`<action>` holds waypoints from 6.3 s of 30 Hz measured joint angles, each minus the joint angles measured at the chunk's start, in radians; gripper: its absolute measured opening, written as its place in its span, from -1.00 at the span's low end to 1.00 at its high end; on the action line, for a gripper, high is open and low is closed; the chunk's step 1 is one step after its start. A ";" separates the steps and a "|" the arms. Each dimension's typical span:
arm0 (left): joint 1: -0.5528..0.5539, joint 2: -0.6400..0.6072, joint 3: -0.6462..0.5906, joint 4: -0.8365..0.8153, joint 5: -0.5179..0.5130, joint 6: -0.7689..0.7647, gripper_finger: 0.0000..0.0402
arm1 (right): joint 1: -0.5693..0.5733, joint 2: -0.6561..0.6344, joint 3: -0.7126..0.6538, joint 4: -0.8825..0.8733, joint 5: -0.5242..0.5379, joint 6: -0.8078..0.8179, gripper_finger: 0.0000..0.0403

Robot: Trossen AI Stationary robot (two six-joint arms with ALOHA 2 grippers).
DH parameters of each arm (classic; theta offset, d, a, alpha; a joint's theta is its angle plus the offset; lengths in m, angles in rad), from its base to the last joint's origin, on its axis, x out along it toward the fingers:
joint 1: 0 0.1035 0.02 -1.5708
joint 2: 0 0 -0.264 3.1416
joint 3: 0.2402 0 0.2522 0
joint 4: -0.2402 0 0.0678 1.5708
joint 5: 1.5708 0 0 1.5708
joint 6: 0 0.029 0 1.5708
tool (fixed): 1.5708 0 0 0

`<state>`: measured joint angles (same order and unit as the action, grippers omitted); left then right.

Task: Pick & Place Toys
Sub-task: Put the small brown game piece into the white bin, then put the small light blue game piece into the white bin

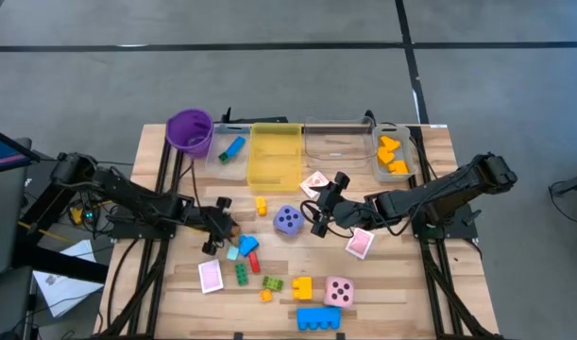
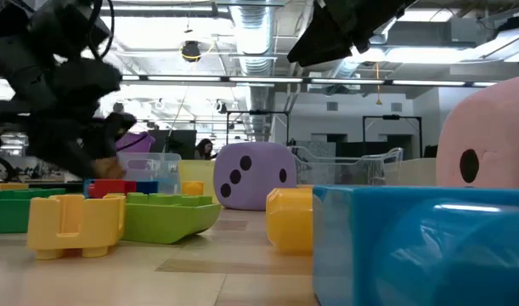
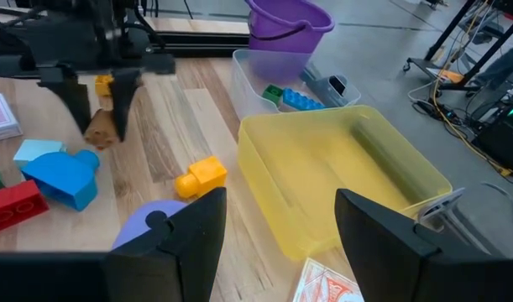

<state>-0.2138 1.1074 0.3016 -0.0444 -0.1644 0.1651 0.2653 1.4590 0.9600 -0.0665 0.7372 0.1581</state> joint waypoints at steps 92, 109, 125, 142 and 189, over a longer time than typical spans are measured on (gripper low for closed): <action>-0.167 0.119 0.003 0.066 0.208 -0.328 0.32 | -0.010 0.002 0.000 0.014 0.018 0.010 0.08; -0.167 0.147 0.002 0.188 0.185 -0.328 0.32 | -0.010 0.002 0.000 0.014 0.018 0.010 0.08; -0.167 0.192 0.002 0.216 0.201 -0.271 0.32 | -0.010 0.002 0.000 0.013 0.018 0.007 0.08; -0.168 0.229 0.003 0.227 0.285 -0.282 0.32 | -0.010 0.002 0.000 0.012 0.018 0.007 0.08; -0.166 0.022 -0.001 0.244 0.005 -0.169 -0.30 | -0.011 0.002 0.000 0.000 0.019 0.019 0.08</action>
<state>-0.3794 1.1293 0.3004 0.1999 -0.1598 -0.0044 0.2543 1.4612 0.9596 -0.0665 0.7559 0.1768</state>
